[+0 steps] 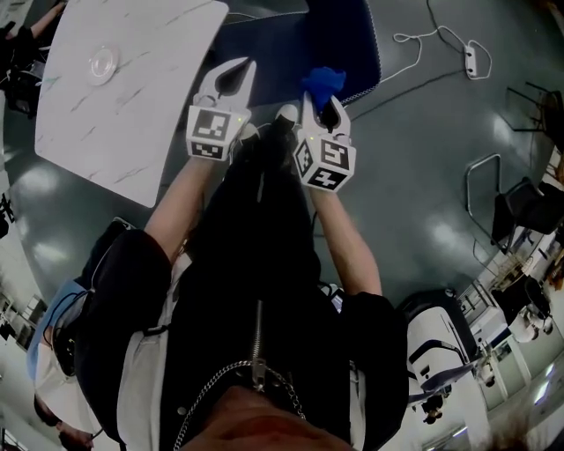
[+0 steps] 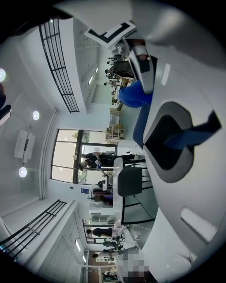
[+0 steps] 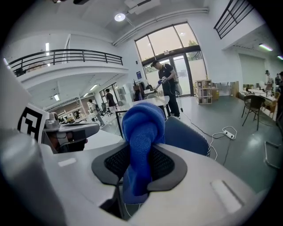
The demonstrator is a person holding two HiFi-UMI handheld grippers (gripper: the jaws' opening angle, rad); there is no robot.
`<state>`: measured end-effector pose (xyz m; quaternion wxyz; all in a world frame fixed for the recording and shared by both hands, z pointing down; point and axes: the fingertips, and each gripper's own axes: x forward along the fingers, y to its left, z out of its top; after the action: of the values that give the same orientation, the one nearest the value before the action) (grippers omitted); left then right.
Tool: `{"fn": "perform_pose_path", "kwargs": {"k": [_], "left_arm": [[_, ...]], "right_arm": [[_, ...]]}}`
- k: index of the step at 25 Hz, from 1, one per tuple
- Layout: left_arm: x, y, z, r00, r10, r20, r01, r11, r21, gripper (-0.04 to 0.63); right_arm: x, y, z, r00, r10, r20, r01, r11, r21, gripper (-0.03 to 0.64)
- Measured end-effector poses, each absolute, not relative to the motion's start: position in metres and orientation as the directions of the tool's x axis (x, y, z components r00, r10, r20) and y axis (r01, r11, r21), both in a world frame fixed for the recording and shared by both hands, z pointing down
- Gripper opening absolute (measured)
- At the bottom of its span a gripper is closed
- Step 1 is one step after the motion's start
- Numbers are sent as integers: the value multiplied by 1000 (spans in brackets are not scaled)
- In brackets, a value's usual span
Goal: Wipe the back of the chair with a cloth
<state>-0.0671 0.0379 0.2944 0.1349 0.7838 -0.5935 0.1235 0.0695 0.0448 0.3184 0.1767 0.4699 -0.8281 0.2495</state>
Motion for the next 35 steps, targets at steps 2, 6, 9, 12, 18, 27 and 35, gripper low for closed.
{"fn": "perform_pose_path", "kwargs": {"k": [2, 6, 9, 12, 18, 27, 35], "left_arm": [[-63, 28, 295, 262, -897, 356, -964, -258, 60, 5], [-59, 9, 300, 273, -888, 370, -960, -274, 49, 5], [-58, -5, 302, 302, -882, 361, -951, -307, 46, 5], [-54, -14, 303, 348, -864, 365, -933, -356, 48, 5], [-28, -43, 307, 449, -815, 366, -884, -466, 47, 5], [-27, -75, 354, 551, -772, 318, -824, -563, 64, 5], [-51, -88, 380, 575, -770, 277, -815, -570, 105, 5]], "right_arm": [[68, 34, 323, -500, -687, 527, -865, 426, -265, 117], [59, 9, 334, -499, -694, 519, -867, 400, -298, 117], [53, -12, 348, -469, -723, 507, -883, 370, -289, 118], [46, -29, 361, -441, -728, 524, -897, 351, -268, 118], [69, -57, 366, -349, -777, 524, -935, 251, -251, 118], [72, -82, 398, -205, -848, 488, -978, 161, -132, 118], [61, -136, 417, -99, -898, 429, -990, 46, -132, 118]]}}
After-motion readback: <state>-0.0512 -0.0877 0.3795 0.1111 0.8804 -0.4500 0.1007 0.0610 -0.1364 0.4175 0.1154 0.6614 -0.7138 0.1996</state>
